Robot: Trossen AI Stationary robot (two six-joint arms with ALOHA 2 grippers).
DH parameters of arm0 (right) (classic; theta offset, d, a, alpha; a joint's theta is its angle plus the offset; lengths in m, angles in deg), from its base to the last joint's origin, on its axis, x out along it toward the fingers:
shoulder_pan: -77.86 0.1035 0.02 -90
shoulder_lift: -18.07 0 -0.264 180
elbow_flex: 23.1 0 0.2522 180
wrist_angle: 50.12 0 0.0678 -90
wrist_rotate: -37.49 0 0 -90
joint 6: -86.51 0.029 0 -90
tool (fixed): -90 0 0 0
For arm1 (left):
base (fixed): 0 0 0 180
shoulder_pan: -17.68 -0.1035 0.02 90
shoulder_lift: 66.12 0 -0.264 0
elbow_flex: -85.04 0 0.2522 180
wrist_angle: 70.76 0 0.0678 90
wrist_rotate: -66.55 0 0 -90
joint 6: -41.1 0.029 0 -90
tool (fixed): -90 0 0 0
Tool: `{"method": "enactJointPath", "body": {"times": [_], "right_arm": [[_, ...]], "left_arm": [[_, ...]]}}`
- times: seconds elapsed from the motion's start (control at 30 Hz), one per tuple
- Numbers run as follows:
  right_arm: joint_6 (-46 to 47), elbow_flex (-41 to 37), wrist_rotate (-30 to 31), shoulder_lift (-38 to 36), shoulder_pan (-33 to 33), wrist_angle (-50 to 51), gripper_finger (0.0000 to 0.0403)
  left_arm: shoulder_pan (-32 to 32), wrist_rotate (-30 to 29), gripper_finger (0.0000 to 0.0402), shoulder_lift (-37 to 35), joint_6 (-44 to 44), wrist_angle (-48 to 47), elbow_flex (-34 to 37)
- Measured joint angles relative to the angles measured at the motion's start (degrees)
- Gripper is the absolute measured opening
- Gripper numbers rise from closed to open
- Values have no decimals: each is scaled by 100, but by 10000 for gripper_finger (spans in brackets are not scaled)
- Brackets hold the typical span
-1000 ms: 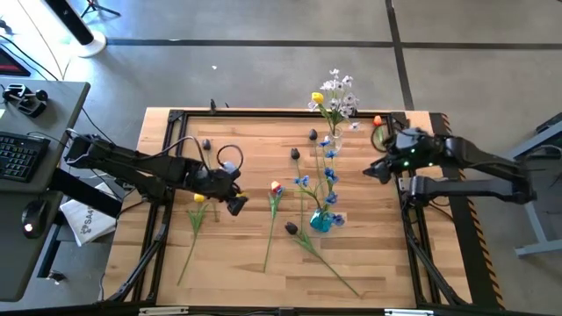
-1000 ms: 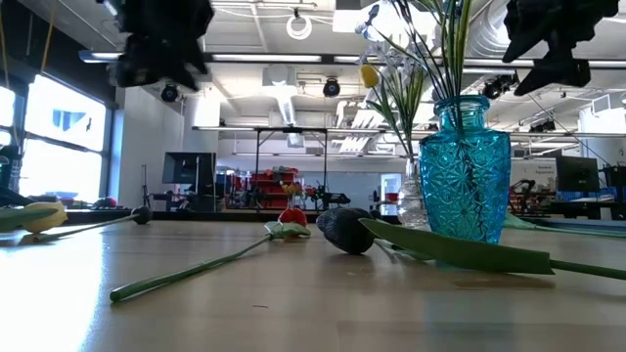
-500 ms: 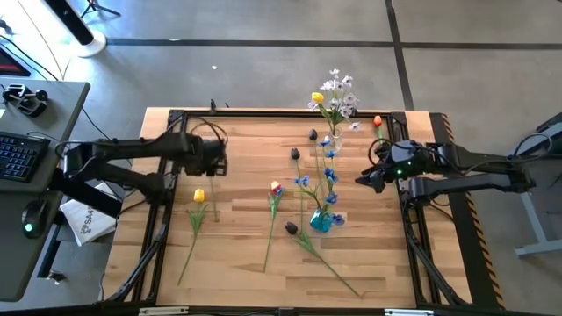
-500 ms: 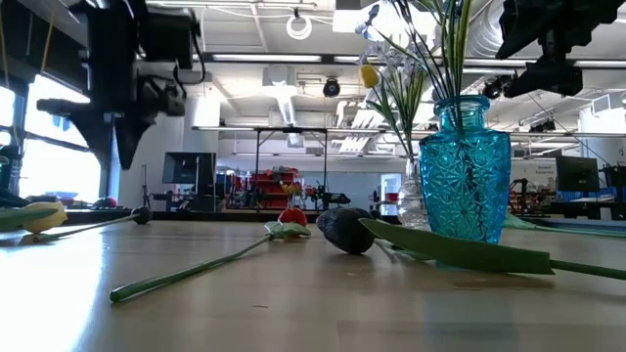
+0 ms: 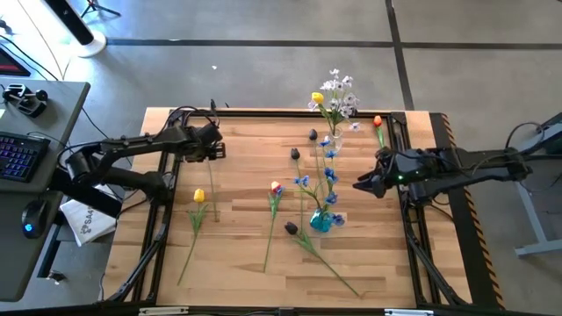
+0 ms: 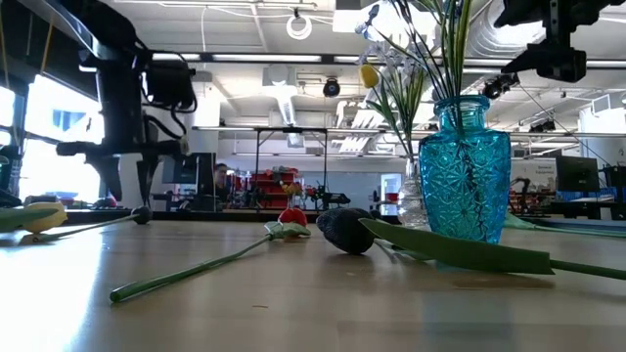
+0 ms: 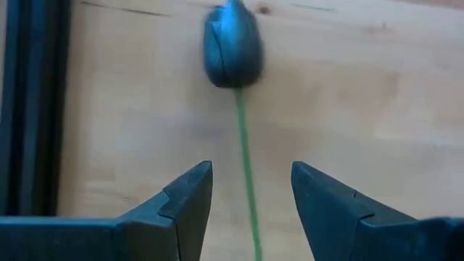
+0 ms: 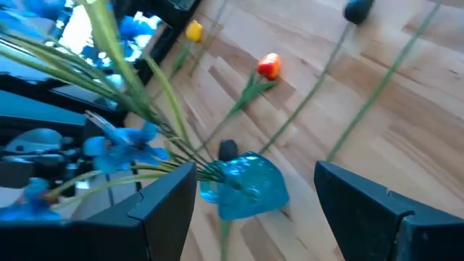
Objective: Sort flowers into vase by color
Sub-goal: Put the black flower into the blue vase
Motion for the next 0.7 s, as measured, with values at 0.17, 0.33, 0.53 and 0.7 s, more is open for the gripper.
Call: {"method": "enactJointPath", "body": {"times": [0.17, 0.33, 0.53, 0.7], "right_arm": [[318, 0, 350, 0, 382, -318, 275], [519, 1, 757, 2, 684, -698, 275], [552, 1, 1121, 11, 964, -1288, 275], [486, 154, 1343, 29, 1133, -1552, 275]], "left_arm": [[-25, -144, 157, 206, 186, 537, 154], [-25, -72, 128, 659, 195, 735, 269], [111, -93, 87, 985, 416, 824, 278], [297, -106, 14, 697, 953, 762, 289]]}}
